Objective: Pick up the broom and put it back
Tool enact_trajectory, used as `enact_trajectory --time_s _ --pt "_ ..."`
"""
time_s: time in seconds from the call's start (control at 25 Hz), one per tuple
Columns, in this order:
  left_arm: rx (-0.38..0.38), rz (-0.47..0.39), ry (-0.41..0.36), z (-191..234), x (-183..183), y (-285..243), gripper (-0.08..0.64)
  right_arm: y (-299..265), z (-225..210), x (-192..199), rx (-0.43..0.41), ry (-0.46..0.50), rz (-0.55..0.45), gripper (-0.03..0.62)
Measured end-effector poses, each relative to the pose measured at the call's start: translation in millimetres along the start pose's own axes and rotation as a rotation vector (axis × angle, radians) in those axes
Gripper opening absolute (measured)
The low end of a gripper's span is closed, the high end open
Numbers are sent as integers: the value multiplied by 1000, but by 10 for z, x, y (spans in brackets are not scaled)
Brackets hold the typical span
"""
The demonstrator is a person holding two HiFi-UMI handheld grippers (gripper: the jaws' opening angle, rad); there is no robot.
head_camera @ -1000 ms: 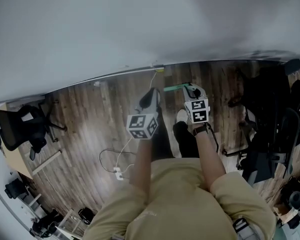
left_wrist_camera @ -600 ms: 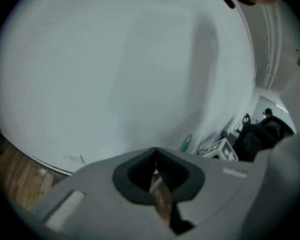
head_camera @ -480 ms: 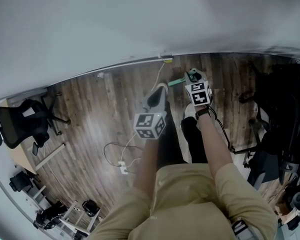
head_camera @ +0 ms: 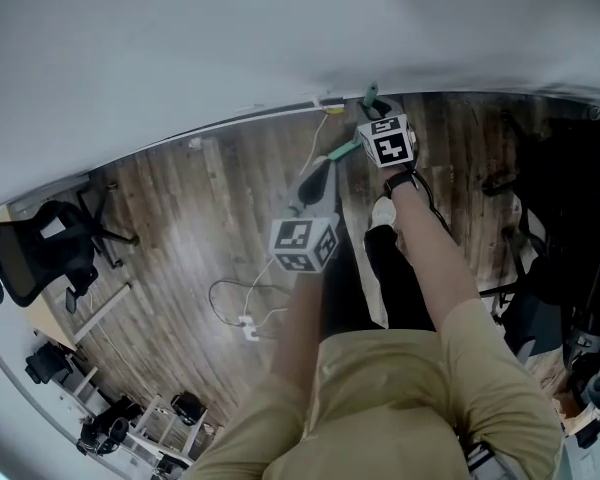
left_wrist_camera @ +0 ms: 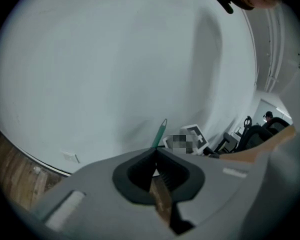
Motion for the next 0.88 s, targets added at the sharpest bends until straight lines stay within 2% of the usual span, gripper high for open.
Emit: enact_trajectory --time_s 0.44,0.68,0.76,0.88 --pt "-24 54 16 187 187 128 2 -259 -76 -105 -5 2 20 92" --pt "-2 63 11 139 221 141 2 -351 -69 -133 -11 -10 6 100" --pt "2 65 10 128 222 149 2 -349 -51 -131 -29 -39 -1 133" --pt "1 66 8 116 196 172 2 -285 -24 -79 -46 -103 10 231"
Point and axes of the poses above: the fingertips, and each gripper's own axes: y backward along the fingers, z to its left, x out of its underside, the point moved 2 cm from there along y, backward along the fingers, and after that the axes turned 14 degrees about -z, right-handed, at the moved point
